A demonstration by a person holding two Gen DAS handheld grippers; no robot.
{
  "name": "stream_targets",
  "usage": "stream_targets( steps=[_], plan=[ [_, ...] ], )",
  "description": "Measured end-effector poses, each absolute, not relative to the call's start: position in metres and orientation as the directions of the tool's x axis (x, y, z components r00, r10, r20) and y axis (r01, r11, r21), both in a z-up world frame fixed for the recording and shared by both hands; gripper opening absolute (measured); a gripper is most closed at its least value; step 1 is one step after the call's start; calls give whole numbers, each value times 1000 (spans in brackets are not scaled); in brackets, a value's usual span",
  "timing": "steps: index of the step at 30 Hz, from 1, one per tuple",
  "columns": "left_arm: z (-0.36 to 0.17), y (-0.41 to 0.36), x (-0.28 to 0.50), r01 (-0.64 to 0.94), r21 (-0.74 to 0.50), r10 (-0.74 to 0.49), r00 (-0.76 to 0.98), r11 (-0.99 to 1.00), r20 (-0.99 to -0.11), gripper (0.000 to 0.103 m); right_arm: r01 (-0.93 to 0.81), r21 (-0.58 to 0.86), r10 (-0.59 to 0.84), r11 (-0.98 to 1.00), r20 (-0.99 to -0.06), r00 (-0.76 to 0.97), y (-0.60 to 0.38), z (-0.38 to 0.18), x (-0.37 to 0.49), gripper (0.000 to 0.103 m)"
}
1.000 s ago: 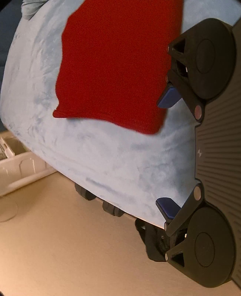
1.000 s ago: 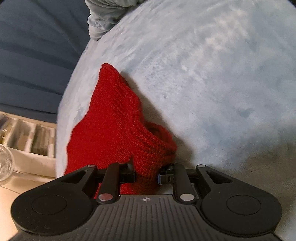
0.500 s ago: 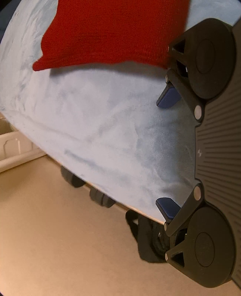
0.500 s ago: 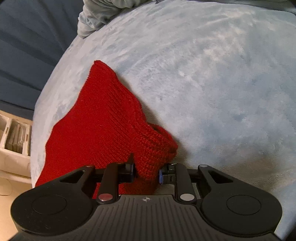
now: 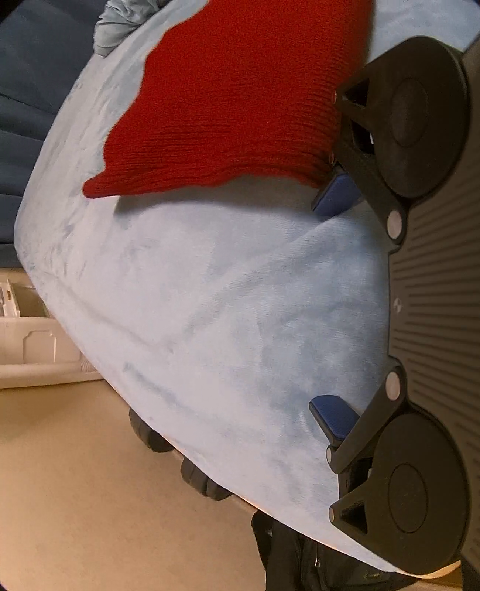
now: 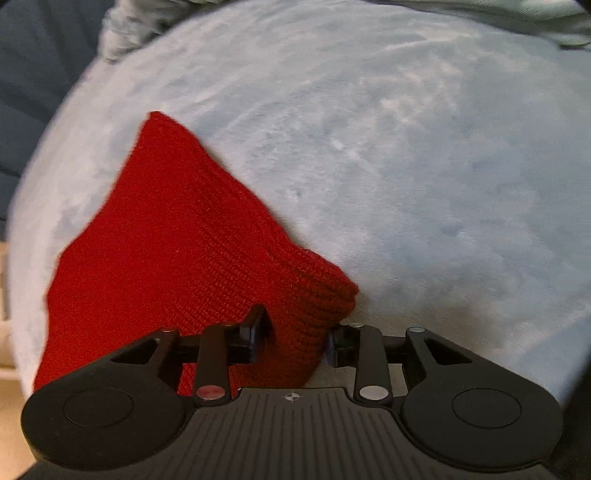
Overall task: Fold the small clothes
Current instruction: 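Lift the bundle end with the right tool and fold it over the bundle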
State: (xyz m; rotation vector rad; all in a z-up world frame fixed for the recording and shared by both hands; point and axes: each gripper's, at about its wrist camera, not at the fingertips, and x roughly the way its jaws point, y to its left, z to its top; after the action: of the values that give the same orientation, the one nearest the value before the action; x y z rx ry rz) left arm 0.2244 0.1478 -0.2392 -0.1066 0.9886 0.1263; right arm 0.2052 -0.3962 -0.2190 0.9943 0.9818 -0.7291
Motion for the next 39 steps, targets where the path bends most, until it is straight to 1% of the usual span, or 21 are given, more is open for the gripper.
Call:
stream_targets(
  steps=[1, 3, 6, 8, 11, 13, 15, 16, 18, 19, 20, 21, 26, 28, 30, 32, 34, 35, 36, 37, 39],
  plan=[
    [-239, 150, 226, -163, -46, 51, 546, 986, -836, 103, 871, 308, -91, 383, -926, 367, -393, -210, 212, 20],
    [-239, 158, 227, -187, -91, 27, 548, 978, -836, 103, 854, 252, -194, 455, -908, 371, -376, -177, 229, 16],
    [-236, 169, 228, -212, -154, -11, 553, 965, -833, 103, 694, 151, -344, 704, -782, 520, -315, -113, 264, 15],
    [-233, 177, 226, -241, -211, -43, 557, 947, -829, 103, 525, 62, -347, 849, -685, 641, -255, -81, 284, 15],
    [-226, 198, 223, -299, -296, -79, 570, 907, -818, 103, 181, -139, -229, 974, -573, 787, -143, -69, 297, 15],
    [-226, 209, 220, -346, -318, -69, 574, 883, -816, 103, -89, -292, -92, 952, -552, 829, -65, -91, 285, 15],
    [-226, 214, 221, -361, -340, -81, 573, 868, -815, 103, -312, -364, 47, 878, -582, 812, -8, -125, 264, 15],
    [-226, 213, 222, -359, -336, -78, 573, 871, -815, 103, -410, -373, 105, 832, -620, 778, 13, -145, 253, 15],
    [-225, 209, 223, -347, -314, -66, 572, 884, -818, 103, -547, -331, 169, 769, -720, 673, 41, -186, 239, 15],
    [-224, 207, 224, -342, -304, -62, 570, 889, -820, 103, -558, -302, 170, 773, -749, 640, 45, -201, 237, 16],
    [-224, 207, 224, -338, -299, -59, 569, 892, -820, 103, -544, -313, 161, 779, -739, 655, 48, -208, 233, 16],
    [-224, 205, 225, -336, -298, -59, 570, 893, -820, 103, -532, -324, 157, 782, -724, 672, 48, -209, 230, 16],
    [-223, 205, 222, -328, -307, -66, 579, 893, -812, 103, -509, -226, 201, 831, -731, 652, 36, -199, 237, 17],
    [-218, 208, 219, -324, -332, -86, 590, 886, -803, 103, -531, -229, 222, 816, -724, 654, 37, -200, 231, 28],
    [-210, 211, 216, -306, -356, -108, 606, 883, -788, 103, -577, -194, 275, 793, -732, 624, 39, -200, 222, 55],
    [-196, 210, 209, -276, -358, -112, 634, 892, -765, 103, -621, -139, 335, 771, -741, 582, 41, -192, 206, 61],
    [-178, 204, 204, -237, -353, -118, 658, 905, -744, 103, -663, -77, 400, 745, -744, 536, 33, -175, 192, 56],
    [-169, 198, 203, -214, -354, -129, 667, 910, -734, 103, -674, -10, 447, 738, -741, 501, 22, -163, 190, 53],
    [-161, 191, 200, -184, -357, -146, 676, 916, -723, 103, -657, 44, 474, 752, -730, 493, 10, -152, 191, 53],
    [-155, 182, 198, -147, -355, -164, 683, 923, -712, 103, -618, 74, 475, 783, -712, 517, -2, -141, 191, 53],
    [-153, 160, 198, -85, -308, -173, 674, 948, -718, 103, -482, 58, 386, 874, -683, 620, -34, -125, 194, 53]
  ],
)
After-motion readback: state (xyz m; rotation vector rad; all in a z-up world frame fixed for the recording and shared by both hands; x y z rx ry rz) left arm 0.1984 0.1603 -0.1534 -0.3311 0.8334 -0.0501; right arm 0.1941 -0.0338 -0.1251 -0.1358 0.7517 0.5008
